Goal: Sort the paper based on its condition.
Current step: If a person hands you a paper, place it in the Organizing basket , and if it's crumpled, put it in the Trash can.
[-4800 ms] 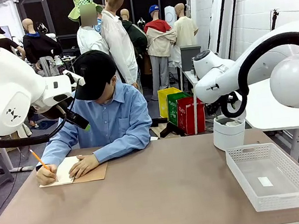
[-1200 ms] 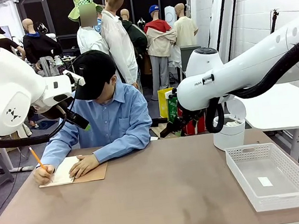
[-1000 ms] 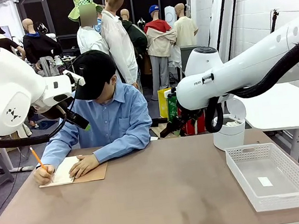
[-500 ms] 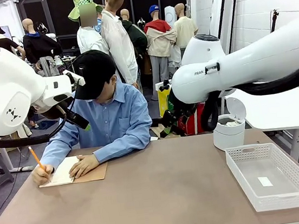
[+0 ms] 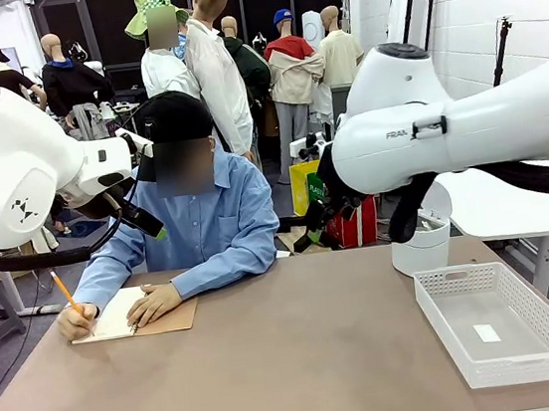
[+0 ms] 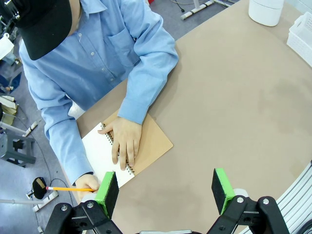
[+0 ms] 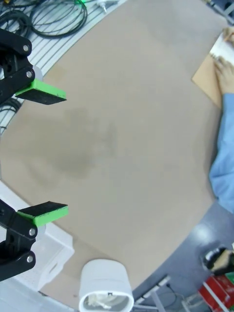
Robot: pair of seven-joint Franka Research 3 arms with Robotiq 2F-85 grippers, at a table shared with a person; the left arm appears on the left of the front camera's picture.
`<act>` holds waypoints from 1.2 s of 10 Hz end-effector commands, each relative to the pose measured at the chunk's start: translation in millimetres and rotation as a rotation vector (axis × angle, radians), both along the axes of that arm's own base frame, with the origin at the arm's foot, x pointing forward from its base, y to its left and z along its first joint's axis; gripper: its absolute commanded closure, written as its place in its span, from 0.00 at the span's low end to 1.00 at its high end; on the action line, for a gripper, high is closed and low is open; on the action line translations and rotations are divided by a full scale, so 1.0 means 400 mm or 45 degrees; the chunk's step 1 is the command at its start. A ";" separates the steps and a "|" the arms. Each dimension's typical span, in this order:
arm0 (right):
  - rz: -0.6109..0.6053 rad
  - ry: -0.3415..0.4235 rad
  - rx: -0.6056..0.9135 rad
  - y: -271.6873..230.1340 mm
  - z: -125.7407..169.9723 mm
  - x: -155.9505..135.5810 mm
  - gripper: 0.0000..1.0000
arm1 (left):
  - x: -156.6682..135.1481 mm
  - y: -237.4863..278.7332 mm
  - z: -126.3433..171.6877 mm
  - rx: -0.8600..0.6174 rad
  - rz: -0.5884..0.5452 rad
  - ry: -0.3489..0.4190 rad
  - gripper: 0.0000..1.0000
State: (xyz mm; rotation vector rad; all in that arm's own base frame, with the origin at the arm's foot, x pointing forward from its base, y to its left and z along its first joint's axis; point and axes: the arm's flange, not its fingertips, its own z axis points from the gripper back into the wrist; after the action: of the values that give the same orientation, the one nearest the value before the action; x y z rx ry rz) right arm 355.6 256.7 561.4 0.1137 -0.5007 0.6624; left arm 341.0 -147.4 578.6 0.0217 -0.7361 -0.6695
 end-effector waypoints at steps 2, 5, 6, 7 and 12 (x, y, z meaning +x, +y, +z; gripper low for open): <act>-0.060 -0.052 0.004 -0.051 0.023 -0.032 0.00 | -0.001 0.000 -0.001 0.003 -0.003 -0.002 0.00; -0.061 -0.046 0.020 -0.073 0.042 -0.016 0.00 | -0.001 0.000 -0.001 0.003 -0.003 -0.002 0.00; -0.065 -0.043 0.025 -0.075 0.043 -0.015 0.00 | -0.001 0.000 -0.001 0.003 -0.003 -0.002 0.00; -0.066 -0.040 0.031 -0.074 0.041 -0.013 0.00 | -0.001 0.000 -0.001 0.003 -0.003 -0.002 0.00; -0.059 -0.047 0.040 -0.073 0.054 -0.015 0.00 | -0.001 0.000 -0.001 0.003 -0.003 -0.002 0.00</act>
State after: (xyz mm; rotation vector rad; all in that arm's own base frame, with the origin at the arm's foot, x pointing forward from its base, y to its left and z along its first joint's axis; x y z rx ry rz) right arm 350.0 227.7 583.6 0.1201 -0.5489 0.6120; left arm 341.0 -147.4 578.6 0.0217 -0.7362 -0.6696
